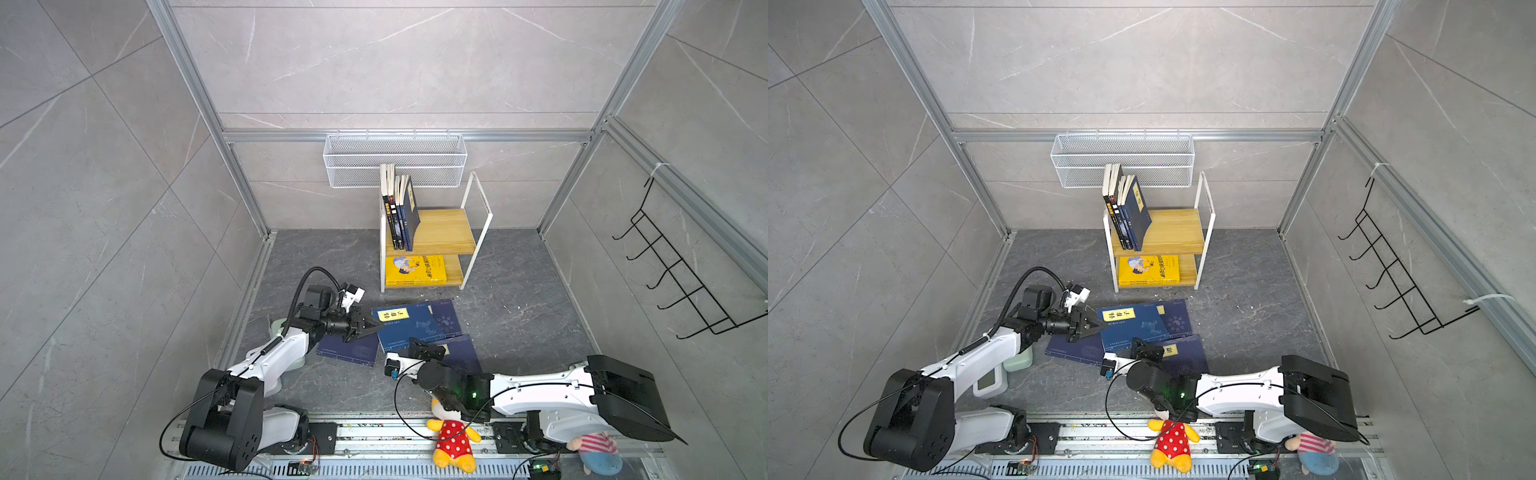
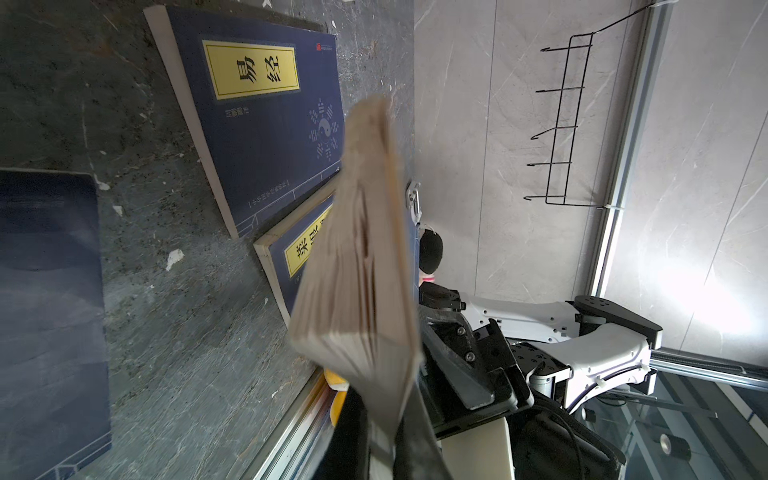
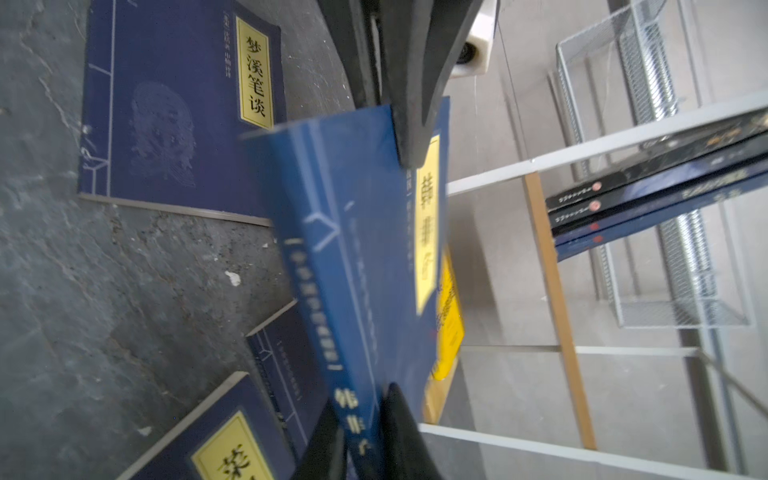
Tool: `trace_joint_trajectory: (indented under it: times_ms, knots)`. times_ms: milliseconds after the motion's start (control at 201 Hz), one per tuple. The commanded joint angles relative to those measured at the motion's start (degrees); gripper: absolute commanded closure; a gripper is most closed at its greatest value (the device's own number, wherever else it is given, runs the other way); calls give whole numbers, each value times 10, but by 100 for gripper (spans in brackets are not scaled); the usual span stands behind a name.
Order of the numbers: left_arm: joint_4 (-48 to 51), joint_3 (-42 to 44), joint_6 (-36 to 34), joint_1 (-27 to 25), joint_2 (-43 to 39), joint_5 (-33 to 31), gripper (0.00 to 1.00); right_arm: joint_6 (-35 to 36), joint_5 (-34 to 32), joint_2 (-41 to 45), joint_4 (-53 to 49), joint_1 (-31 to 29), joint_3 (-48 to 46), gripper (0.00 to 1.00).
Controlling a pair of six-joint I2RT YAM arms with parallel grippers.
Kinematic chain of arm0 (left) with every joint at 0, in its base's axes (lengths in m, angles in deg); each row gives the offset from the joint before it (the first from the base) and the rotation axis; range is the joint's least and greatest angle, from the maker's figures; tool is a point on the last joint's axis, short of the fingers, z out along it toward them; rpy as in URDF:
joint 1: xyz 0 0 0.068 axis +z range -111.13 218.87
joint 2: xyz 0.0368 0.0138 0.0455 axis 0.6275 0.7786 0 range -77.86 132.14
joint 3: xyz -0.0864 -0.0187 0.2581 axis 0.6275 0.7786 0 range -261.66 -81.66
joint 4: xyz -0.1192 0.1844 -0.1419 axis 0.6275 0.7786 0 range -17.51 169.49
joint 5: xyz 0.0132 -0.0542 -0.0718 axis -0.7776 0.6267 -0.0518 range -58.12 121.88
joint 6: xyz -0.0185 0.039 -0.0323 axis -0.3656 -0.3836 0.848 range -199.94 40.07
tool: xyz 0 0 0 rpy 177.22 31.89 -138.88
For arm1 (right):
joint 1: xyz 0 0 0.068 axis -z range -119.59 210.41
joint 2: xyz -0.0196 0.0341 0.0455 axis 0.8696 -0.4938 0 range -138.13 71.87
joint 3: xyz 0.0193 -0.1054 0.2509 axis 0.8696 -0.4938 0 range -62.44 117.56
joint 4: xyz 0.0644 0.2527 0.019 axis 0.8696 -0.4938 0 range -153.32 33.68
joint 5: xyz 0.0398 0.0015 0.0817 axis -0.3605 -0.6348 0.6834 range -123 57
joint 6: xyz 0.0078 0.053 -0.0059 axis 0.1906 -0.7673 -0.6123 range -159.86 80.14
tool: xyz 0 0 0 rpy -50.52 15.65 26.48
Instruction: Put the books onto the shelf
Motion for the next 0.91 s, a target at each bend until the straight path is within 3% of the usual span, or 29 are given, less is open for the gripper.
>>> trace_joint_trajectory:
  times_ms: [0, 40, 184, 274, 403, 523, 702, 901]
  knots:
    - [16, -16, -19, 2, -17, 32, 99, 39, -41, -3, 65, -1, 3, 100]
    - [22, -18, -22, 5, -19, 28, 85, 41, -34, 7, 64, -1, -2, 100]
    - [26, -10, -42, 27, -37, 13, 53, 58, -27, 27, 83, 5, -18, 100]
    - [47, -13, -58, 53, -60, 1, 39, 66, -32, 34, 64, 6, -15, 100]
    - [86, -13, -111, 99, -95, -30, 36, 64, -35, 48, 62, 40, -25, 100]
    - [127, -15, -150, 158, -144, -72, 23, 60, -34, 77, 12, 71, -15, 100]
    - [148, -8, -210, 224, -199, -116, 14, 57, -22, 93, -42, 145, 18, 100]
    - [184, -28, -297, 250, -226, -154, 8, 102, 5, 67, -56, 196, 64, 100]
